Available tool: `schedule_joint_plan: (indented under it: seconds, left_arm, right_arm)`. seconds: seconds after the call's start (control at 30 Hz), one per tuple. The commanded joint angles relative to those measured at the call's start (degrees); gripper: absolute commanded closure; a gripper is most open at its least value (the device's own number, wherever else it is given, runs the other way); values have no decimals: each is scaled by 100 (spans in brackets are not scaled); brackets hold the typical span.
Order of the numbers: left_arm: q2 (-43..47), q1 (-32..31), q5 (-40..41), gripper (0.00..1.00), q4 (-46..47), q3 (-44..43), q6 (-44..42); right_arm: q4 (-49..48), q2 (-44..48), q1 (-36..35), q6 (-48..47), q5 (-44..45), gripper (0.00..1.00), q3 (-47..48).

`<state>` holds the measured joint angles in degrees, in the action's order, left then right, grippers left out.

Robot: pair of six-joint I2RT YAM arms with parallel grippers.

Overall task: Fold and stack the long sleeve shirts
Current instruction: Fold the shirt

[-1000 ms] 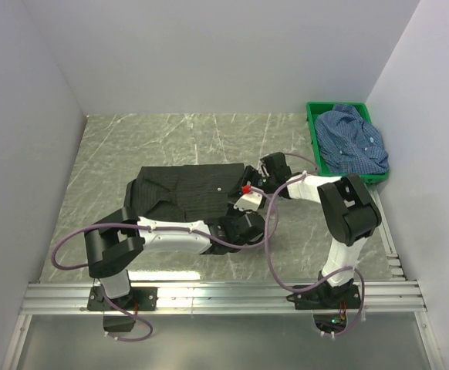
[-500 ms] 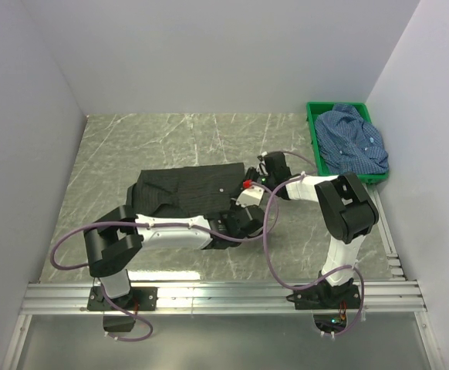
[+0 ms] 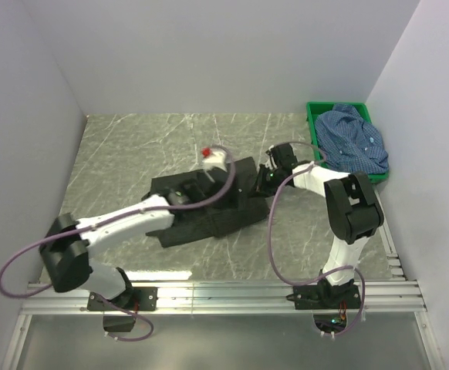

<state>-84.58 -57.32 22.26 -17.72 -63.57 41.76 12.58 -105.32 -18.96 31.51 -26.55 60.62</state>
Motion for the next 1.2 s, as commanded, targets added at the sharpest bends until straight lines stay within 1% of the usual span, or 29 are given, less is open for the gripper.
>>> schedule_joint_plan:
  seconds: [0.0,0.03,0.07,0.1,0.13,0.17,0.23,0.27,0.33,0.37,0.43,0.47,0.53,0.57,0.73,0.77,0.9,0.93,0.97,1.0,1.17]
  left_arm:
    - [485,738,-626,29,-697,72,473]
    - [538,914,-644,29,-898,134,508]
    - [730,1603,-827,32,-970,422,535]
    - [732,1610,-829,32,-971,424,535]
    - [767,1767,-1003,32,-971,651,544]
    - [828,2073,-1118,33,-945,749,553]
    - [846,2364,-1337,34,-953,1012,596]
    - [838,2662,-1408,36,-936,1083,614]
    - [846,2927,-1514,39,-866,1328,702]
    - [829,3189,-1723,41,-674,1425,711]
    - [680,3576,-1988,44,-532,1601,781]
    - [601,3674,-2180,47,-462,1628,799]
    - [425,3824,-2295,51,-251,1699,842]
    - [250,3929,-2392,56,-172,1708,843]
    - [-348,3992,-2735,67,250,1620,913]
    - [-523,3992,-2814,72,312,1620,930]
    - [-771,3992,-2973,77,514,1655,1053]
    - [-832,3992,-2999,79,541,1655,1089]
    - [-850,3992,-3034,83,567,1672,1089]
    - [-867,3992,-3052,84,585,1716,1132]
    - [-815,3992,-3193,86,734,1901,1194]
  right_arm:
    - [1139,415,147,-839,817,100,590]
    - [1246,433,147,-891,896,100,678]
    - [1604,477,147,-1014,1280,100,923]
    - [1607,486,147,-1015,1283,100,1012]
    - [1668,512,147,-1032,1362,100,1074]
    - [1721,521,147,-1076,1493,100,1144]
    - [1923,582,138,-1103,1687,100,1346]
    - [1985,600,130,-1155,1801,100,1417]
    - [2160,662,103,-1243,2056,100,1593]
    - [2248,679,94,-1278,2135,100,1654]
    - [2354,688,42,-1366,2372,100,1830]
    - [2389,697,24,-1393,2452,100,1883]
    - [2486,688,-55,-1472,2645,100,2023]
    - [2547,688,-81,-1481,2785,100,2067]
    - [2741,635,-301,-1525,3365,100,2419]
    - [2854,583,-406,-1551,3610,100,2489]
    - [3189,346,-696,-1542,4341,100,3007]
    - [3259,302,-758,-1525,4473,100,3087]
    - [3364,232,-906,-1516,4813,100,3166]
    - [3417,187,-986,-1516,4956,100,3314]
    - [3699,-59,-1513,-1481,5791,100,3658]
